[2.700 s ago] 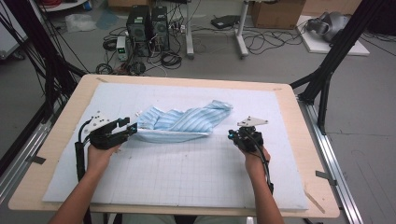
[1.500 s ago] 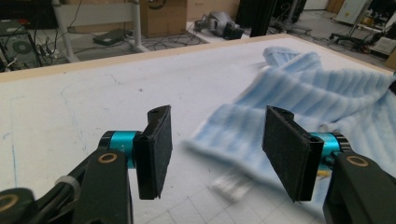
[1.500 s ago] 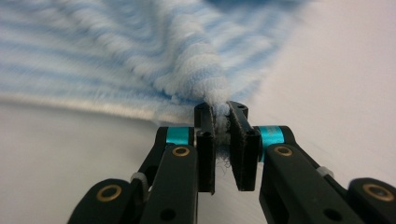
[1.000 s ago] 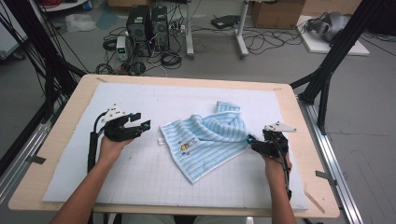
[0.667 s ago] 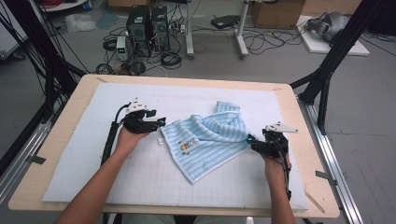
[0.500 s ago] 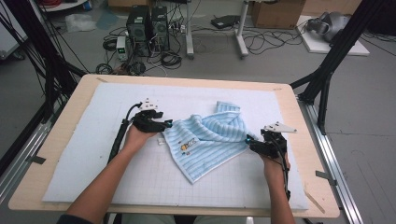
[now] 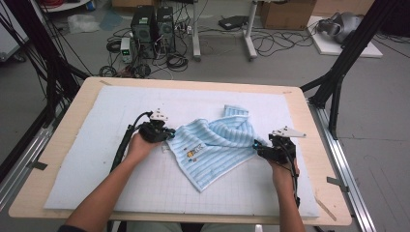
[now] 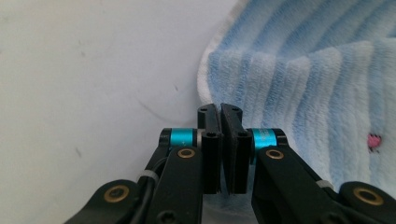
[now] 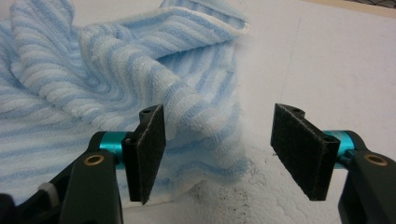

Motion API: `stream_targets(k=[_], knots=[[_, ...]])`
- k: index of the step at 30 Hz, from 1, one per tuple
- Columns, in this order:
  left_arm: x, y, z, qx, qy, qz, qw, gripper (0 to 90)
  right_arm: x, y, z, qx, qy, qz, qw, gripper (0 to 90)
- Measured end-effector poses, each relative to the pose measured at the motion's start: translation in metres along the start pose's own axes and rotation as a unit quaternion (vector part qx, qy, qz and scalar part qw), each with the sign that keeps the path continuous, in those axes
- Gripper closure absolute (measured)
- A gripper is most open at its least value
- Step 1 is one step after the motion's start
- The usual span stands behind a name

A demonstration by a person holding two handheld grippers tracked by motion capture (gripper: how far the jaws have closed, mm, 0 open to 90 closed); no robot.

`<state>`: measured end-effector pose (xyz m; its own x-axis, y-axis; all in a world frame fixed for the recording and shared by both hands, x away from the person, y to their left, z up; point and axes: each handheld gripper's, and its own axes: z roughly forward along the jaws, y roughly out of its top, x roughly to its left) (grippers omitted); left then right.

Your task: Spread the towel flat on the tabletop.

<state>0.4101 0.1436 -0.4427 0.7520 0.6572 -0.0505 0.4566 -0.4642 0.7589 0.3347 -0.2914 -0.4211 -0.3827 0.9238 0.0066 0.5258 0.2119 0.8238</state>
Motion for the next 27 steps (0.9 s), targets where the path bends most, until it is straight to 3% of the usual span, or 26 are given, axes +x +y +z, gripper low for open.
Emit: stream_targets(k=[5,10,15,21,27], knots=[[-0.003,-0.02,-0.023,-0.007,-0.012,-0.007,0.9999,86.5,0.001,0.001,0.001,-0.002,0.003,0.004,1.0,34.8],[-0.015,-0.035,-0.043,-0.016,-0.027,-0.001,0.9995,86.5,0.005,0.006,0.006,-0.005,0.006,0.006,1.0,34.8],[-0.022,-0.051,-0.057,-0.028,-0.051,-0.013,0.9982,86.6,0.011,0.016,0.015,-0.011,0.009,0.015,0.9998,35.0],[-0.031,-0.069,-0.069,-0.023,-0.083,-0.009,0.9963,86.6,0.016,0.034,0.031,-0.017,0.011,0.027,0.9994,37.9],[-0.032,-0.077,-0.08,-0.029,-0.097,-0.006,0.9949,83.6,0.022,0.055,0.059,0.005,0.017,0.044,0.9989,42.0]])
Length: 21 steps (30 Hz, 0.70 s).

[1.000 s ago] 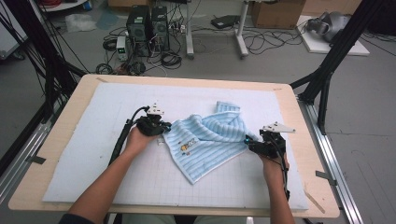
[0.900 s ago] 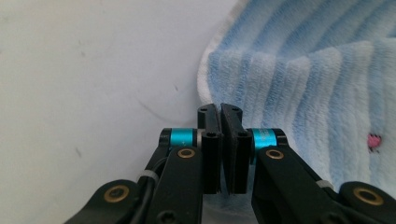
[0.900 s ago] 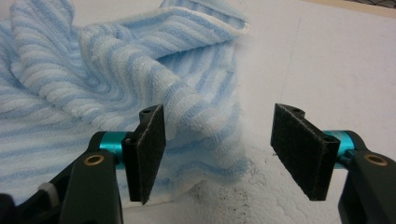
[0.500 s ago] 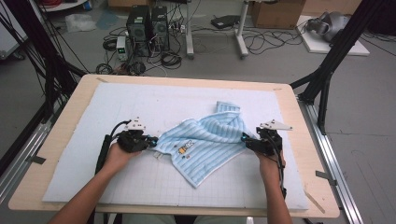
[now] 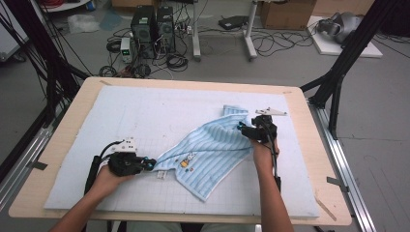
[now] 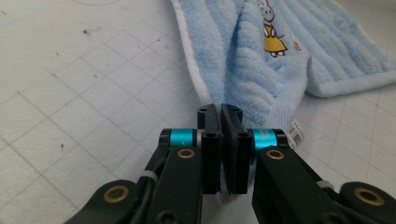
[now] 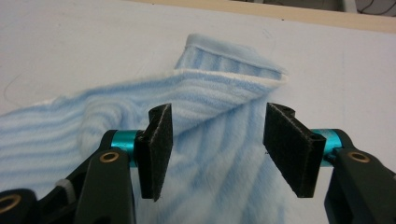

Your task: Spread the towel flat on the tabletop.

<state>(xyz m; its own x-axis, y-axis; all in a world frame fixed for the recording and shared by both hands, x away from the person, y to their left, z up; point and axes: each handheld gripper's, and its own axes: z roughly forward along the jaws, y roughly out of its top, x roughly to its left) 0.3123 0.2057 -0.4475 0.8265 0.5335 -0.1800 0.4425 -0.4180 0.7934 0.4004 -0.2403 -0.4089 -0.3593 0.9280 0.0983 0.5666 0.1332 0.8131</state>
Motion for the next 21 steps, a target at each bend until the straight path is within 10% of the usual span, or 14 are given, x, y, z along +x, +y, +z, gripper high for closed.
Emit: stream_targets(k=[5,10,13,21], knots=[[0.009,0.005,-0.006,-0.038,0.045,-0.02,0.998,50.8,0.007,0.008,0.027,0.024,-0.005,0.013,0.9996,42.6],[0.024,0.018,-0.013,-0.093,0.082,-0.025,0.992,41.0,0.01,0.012,0.045,0.058,-0.006,0.026,0.998,55.6],[0.031,0.022,-0.015,-0.111,0.103,-0.023,0.9881,40.8,0.017,0.015,0.05,0.071,-0.007,-0.037,0.9968,83.2],[0.043,0.018,-0.026,-0.13,0.133,-0.051,0.9812,41.0,0.053,0.042,0.059,0.051,0.037,-0.133,0.9891,86.4]])
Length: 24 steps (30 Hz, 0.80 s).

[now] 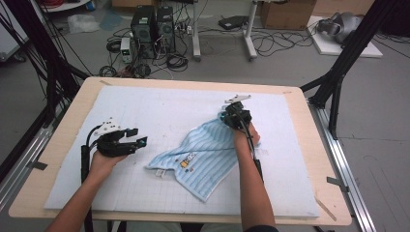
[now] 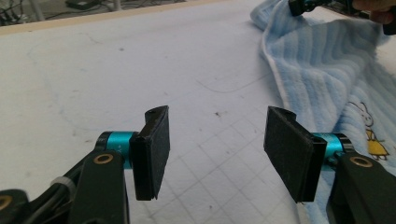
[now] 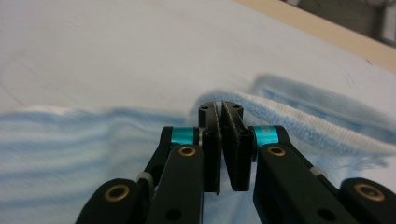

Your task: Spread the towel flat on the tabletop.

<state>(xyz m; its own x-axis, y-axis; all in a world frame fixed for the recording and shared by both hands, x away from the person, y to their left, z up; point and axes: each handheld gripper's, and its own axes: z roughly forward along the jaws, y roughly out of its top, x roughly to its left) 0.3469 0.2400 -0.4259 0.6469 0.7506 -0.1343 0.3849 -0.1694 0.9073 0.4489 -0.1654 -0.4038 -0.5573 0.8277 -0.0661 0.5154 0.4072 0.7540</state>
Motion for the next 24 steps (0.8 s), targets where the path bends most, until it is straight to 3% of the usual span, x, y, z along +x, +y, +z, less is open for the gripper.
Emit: stream_targets(k=[2,6,9,11,14,16,19,22,24], knots=[[0.003,0.0,-0.003,-0.006,0.006,-0.006,0.9999,41.1,0.012,0.01,0.005,-0.021,0.022,-0.015,0.9994,86.6],[0.01,-0.001,-0.009,-0.01,0.019,-0.012,0.9997,41.1,0.039,0.025,0.021,-0.024,0.068,-0.035,0.9968,87.1],[0.015,-0.001,-0.014,-0.016,0.028,-0.018,0.9993,41.1,0.059,0.031,0.034,-0.033,0.118,-0.04,0.9917,87.4],[0.018,-0.001,-0.016,-0.016,0.031,-0.023,0.9991,41.1,0.071,0.033,0.041,-0.036,0.161,-0.04,0.9855,87.4],[0.02,-0.002,-0.017,-0.017,0.033,-0.026,0.999,41.1,0.088,0.034,0.047,-0.028,0.193,-0.062,0.9787,85.8],[0.019,-0.002,-0.017,-0.017,0.032,-0.026,0.999,41.1,0.09,0.035,0.047,-0.029,0.202,-0.061,0.9771,70.2],[0.018,-0.002,-0.016,-0.014,0.031,-0.023,0.9991,41.1,0.072,0.037,0.033,-0.048,0.164,-0.03,0.9849,57.2],[0.017,-0.002,-0.015,-0.014,0.031,-0.022,0.9992,41.1,0.037,0.034,0.013,-0.059,0.072,0.021,0.9955,56.7],[0.017,-0.002,-0.015,-0.014,0.032,-0.022,0.9992,41.1,0.015,0.028,0.002,-0.05,-0.004,0.038,0.998,60.5]])
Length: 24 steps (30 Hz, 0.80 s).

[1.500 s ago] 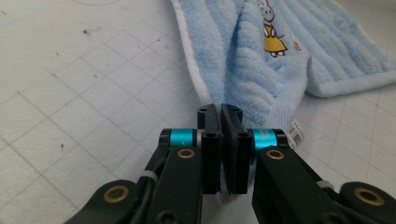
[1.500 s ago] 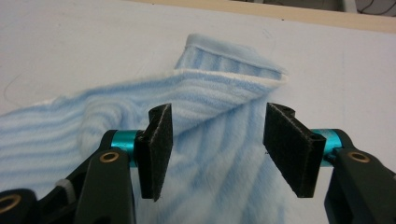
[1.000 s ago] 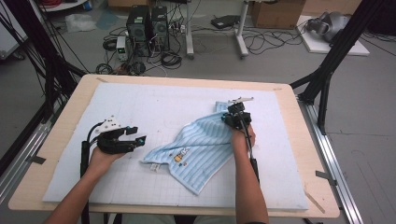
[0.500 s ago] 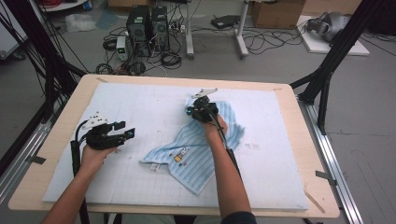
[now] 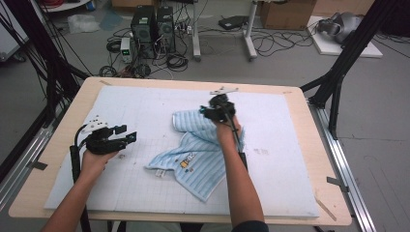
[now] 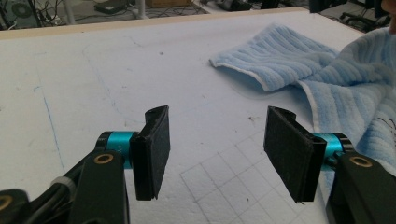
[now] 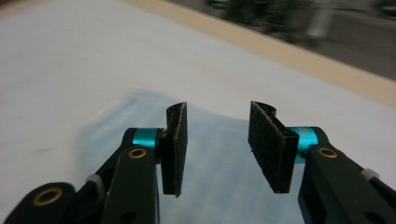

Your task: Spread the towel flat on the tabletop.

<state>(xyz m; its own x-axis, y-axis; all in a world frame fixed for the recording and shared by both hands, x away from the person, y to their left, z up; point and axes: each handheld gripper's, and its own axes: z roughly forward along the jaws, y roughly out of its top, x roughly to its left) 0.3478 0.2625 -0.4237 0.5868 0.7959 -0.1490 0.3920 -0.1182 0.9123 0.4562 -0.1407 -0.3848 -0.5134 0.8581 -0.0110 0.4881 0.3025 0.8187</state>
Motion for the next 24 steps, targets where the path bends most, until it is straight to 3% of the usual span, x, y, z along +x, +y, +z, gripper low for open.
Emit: stream_targets(k=[2,5,9,12,14,15,17,18,19,20,22,24], knots=[[0.0,0.0,0.0,0.0,0.0,0.001,1.0,41.1,-0.02,-0.008,-0.003,0.032,-0.041,0.014,0.9985,61.8],[0.0,0.0,0.001,0.0,-0.001,0.0,1.0,41.1,-0.039,-0.021,-0.001,0.081,-0.062,0.02,0.9945,62.1],[0.0,0.0,0.001,0.001,-0.001,0.001,1.0,41.1,-0.047,-0.034,0.003,0.105,-0.058,0.031,0.9923,60.8],[-0.001,0.0,0.002,0.002,-0.002,0.002,1.0,41.2,-0.048,-0.041,0.009,0.12,-0.069,0.037,0.9896,56.2],[-0.001,0.0,0.002,0.002,-0.003,0.002,1.0,41.2,-0.046,-0.045,0.015,0.13,-0.053,0.043,0.9891,57.9],[-0.001,0.0,0.002,0.003,-0.003,0.002,1.0,41.1,-0.044,-0.046,0.017,0.134,-0.041,0.042,0.9893,64.3],[0.0,0.0,0.002,0.002,-0.003,0.001,1.0,41.2,-0.039,-0.048,0.017,0.124,-0.024,0.033,0.9915,79.8],[0.0,0.0,0.001,0.002,-0.002,0.001,1.0,41.2,-0.037,-0.047,0.017,0.126,-0.015,0.028,0.9915,84.1],[0.0,0.0,0.001,0.002,-0.003,0.001,1.0,41.2,-0.035,-0.045,0.016,0.127,-0.019,0.006,0.9917,85.3],[0.0,0.0,0.001,0.001,-0.003,0.0,1.0,41.2,-0.032,-0.042,0.013,0.124,-0.031,-0.013,0.9917,85.8],[0.0,0.0,0.001,-0.001,-0.002,0.0,1.0,41.2,-0.028,-0.037,0.006,0.097,-0.056,-0.029,0.9933,86.0],[0.0,0.0,0.001,0.0,-0.002,0.001,1.0,41.2,-0.022,-0.031,-0.001,0.079,-0.083,-0.056,0.9918,85.9]])
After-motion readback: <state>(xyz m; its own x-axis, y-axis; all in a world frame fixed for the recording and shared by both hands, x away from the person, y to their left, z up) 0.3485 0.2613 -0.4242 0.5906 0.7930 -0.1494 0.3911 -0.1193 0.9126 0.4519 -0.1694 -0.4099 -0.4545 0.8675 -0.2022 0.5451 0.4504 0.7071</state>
